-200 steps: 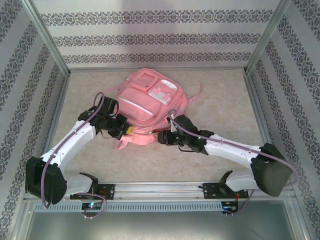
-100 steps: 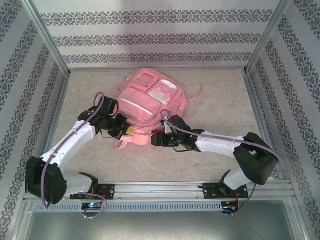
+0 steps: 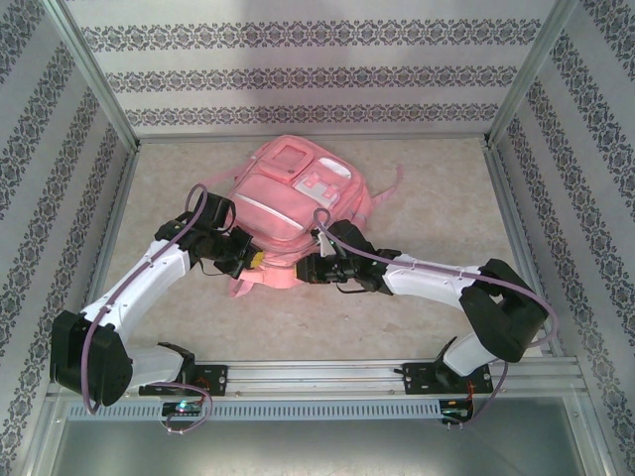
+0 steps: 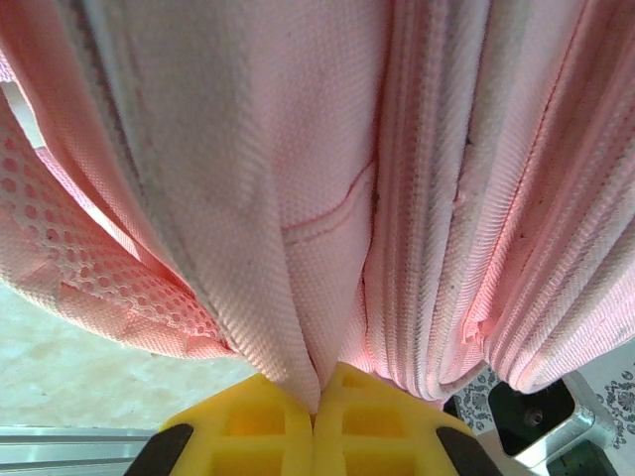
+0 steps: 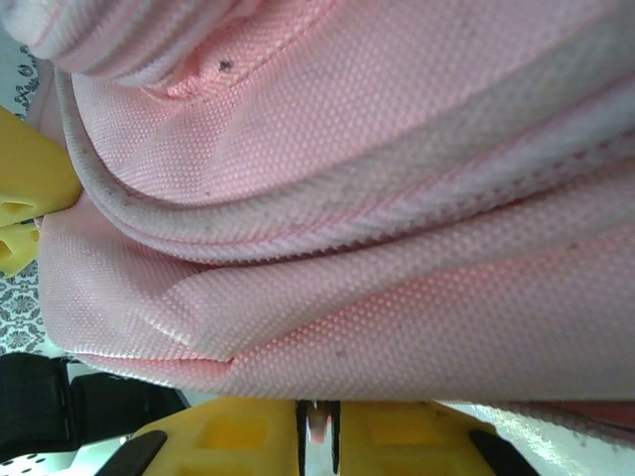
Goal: Pack the student bag
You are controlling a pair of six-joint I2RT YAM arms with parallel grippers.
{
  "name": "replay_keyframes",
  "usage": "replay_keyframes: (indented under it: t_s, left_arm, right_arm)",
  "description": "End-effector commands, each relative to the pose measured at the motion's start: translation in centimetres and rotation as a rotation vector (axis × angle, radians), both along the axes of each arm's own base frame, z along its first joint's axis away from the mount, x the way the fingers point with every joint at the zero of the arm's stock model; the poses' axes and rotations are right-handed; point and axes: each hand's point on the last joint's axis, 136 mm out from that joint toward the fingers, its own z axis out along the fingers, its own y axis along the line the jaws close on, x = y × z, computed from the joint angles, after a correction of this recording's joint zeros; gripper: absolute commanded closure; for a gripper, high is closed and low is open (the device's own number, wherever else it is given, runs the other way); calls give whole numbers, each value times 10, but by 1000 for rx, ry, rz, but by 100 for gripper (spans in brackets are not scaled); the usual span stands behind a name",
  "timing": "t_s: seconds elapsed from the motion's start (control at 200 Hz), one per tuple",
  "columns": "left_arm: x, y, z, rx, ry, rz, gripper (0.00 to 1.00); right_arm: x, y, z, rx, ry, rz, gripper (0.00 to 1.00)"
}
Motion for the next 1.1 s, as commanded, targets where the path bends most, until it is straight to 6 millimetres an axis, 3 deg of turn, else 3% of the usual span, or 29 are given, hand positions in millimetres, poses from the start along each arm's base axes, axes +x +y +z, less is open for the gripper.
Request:
replay_keyframes:
  t_s: [0.0, 0.29, 0.5, 0.809, 1.094]
  left_arm:
    - [-3, 1, 9, -13, -34, -14, 100]
    - [-3, 2, 8, -10, -33, -12, 100]
    - [-3, 3, 7, -3, -33, -14, 100]
    - [-5, 14, 7, 44, -38, -2, 100]
    - [-5, 16, 5, 54, -35, -4, 100]
  right_arm:
    - [-5, -3, -1, -5, -8, 2, 83]
    - [-10, -8, -8, -31, -14, 9, 83]
    - [-2, -4, -11, -60, -37, -9, 100]
    - [9, -49, -10, -285, -146, -75, 100]
    - [14, -84, -32, -390, -91, -124, 100]
